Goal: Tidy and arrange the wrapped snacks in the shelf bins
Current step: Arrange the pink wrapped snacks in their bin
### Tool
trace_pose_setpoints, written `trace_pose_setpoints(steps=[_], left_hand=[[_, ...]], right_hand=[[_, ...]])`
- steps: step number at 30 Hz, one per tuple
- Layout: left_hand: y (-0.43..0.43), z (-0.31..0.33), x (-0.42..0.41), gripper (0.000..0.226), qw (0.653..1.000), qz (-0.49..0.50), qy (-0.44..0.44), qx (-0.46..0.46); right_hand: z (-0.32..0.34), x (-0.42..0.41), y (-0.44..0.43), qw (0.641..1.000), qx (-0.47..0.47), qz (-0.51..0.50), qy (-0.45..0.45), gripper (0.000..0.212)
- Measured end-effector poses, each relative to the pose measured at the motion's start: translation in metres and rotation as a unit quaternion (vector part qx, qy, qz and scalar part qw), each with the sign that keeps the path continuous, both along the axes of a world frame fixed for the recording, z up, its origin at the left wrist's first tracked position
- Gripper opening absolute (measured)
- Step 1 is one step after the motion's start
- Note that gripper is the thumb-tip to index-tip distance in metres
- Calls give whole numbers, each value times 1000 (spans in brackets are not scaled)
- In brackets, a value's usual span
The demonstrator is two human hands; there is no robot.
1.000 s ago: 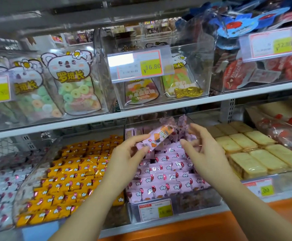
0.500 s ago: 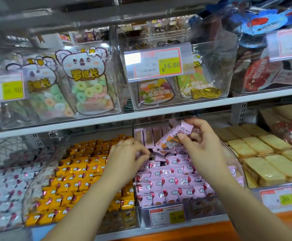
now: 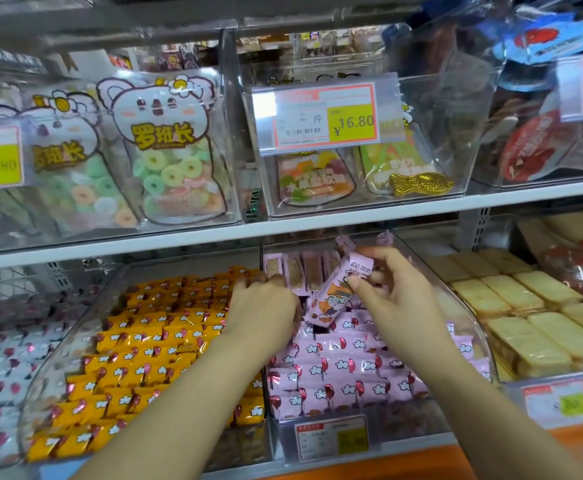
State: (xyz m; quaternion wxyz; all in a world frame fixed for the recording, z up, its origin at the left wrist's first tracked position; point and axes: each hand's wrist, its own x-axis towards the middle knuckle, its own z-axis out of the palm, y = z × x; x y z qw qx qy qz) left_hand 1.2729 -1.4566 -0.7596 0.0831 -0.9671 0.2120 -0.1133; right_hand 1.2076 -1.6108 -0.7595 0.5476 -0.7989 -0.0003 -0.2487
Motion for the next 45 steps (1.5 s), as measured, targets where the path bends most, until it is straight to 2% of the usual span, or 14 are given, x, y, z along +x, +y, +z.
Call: trace_pose_setpoints(steps=[7, 9, 11, 13, 16, 21, 23, 25, 27, 29, 30, 35, 39, 45], left_hand=[[3, -2, -2, 24, 1000, 11, 17, -19], [9, 2, -3, 23, 998, 3, 13, -61], [19, 7, -3, 24, 986, -16, 44, -162], [31, 9, -4, 36, 943, -38, 137, -300], [45, 8, -6, 41, 850, -62, 262, -453], [53, 9, -12, 22, 761, -77, 220, -605], [54, 11, -12, 22, 730, -76, 193, -651], [55, 14, -11, 24, 746, -67, 145, -647], [52, 16, -10, 30, 794, -63, 103, -596], [46, 18, -11, 38, 842, -66, 80, -529], [41, 18, -13, 40, 853, -71, 80, -511], [26, 17, -16, 25, 869, -66, 75, -484], [23, 21, -13, 40, 875, -65, 79, -473], [15, 13, -10, 40, 878, -62, 97, -465]], right_hand=[[5, -1, 4, 995, 94, -34, -15, 23], [7, -3, 5, 992, 124, -21, -21, 22], [8, -5, 6, 987, 162, 0, -17, 21], [7, -4, 8, 984, 178, 13, -14, 22], [3, 1, 10, 985, 171, 31, -2, 23], [-6, 10, 5, 993, 76, 64, 60, 25], [-11, 16, 1, 997, -26, 36, 70, 25], [-15, 20, -2, 981, -183, -9, 68, 19], [-17, 22, -2, 946, -311, -39, 86, 13], [-19, 23, -2, 912, -392, -55, 110, 14], [-20, 25, -1, 900, -417, -62, 114, 14], [-22, 29, 0, 873, -465, -79, 124, 11], [-23, 30, -2, 863, -480, -94, 126, 15], [-23, 31, -4, 866, -472, -114, 118, 20]])
